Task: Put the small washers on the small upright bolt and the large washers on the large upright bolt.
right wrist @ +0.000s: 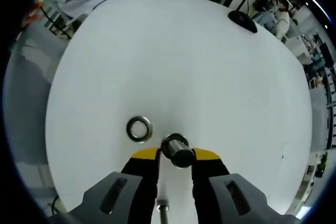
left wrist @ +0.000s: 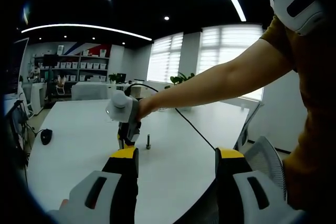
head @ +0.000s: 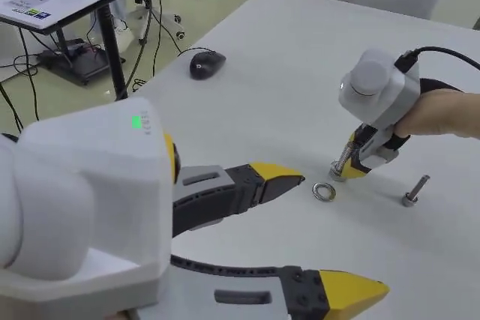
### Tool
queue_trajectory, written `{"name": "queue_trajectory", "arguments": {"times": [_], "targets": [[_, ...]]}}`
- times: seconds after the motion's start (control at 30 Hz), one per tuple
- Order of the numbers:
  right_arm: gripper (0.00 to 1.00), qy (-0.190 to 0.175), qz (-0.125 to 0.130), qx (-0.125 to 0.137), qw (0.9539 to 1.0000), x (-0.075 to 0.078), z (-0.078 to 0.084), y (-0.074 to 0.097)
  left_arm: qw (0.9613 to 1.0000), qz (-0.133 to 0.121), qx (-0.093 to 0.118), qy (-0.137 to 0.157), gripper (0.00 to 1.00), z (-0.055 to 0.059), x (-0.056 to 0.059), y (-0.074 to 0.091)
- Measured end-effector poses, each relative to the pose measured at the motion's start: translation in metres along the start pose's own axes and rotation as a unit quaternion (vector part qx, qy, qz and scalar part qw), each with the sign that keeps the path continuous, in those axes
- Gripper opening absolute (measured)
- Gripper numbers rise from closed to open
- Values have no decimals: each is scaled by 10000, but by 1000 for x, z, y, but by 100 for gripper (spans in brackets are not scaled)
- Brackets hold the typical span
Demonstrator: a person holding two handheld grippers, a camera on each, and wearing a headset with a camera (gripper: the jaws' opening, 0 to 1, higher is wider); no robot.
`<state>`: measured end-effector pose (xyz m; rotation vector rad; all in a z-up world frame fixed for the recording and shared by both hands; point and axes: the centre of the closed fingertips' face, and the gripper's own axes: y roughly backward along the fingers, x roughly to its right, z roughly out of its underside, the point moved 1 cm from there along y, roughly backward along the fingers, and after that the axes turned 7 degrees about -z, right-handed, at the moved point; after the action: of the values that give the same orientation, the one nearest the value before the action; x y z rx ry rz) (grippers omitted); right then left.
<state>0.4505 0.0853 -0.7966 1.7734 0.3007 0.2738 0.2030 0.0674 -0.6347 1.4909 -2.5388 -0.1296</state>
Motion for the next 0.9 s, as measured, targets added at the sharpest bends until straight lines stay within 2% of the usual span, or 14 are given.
{"name": "queue_trajectory", "arguments": {"times": [0.17, 0.5, 0.6, 0.73, 0.9], "targets": [[24, -61, 67, 15, 10000, -3, 7, 6, 10000, -15, 26, 1, 58, -1, -1, 1], [23, -197, 73, 125, 9997, -22, 14, 16, 10000, 16, 19, -30, 58, 0, 4, 2], [23, -200, -91, 258, 9994, -36, 9, 14, 10000, 13, 32, -25, 58, -1, 5, 3], [23, -14, -187, 272, 9995, -51, -2, 9, 10000, 18, 12, -32, 58, 0, 6, 3], [23, 108, -270, 346, 9990, -60, -18, 3, 10000, 18, 18, -35, 58, -1, 8, 3]]}}
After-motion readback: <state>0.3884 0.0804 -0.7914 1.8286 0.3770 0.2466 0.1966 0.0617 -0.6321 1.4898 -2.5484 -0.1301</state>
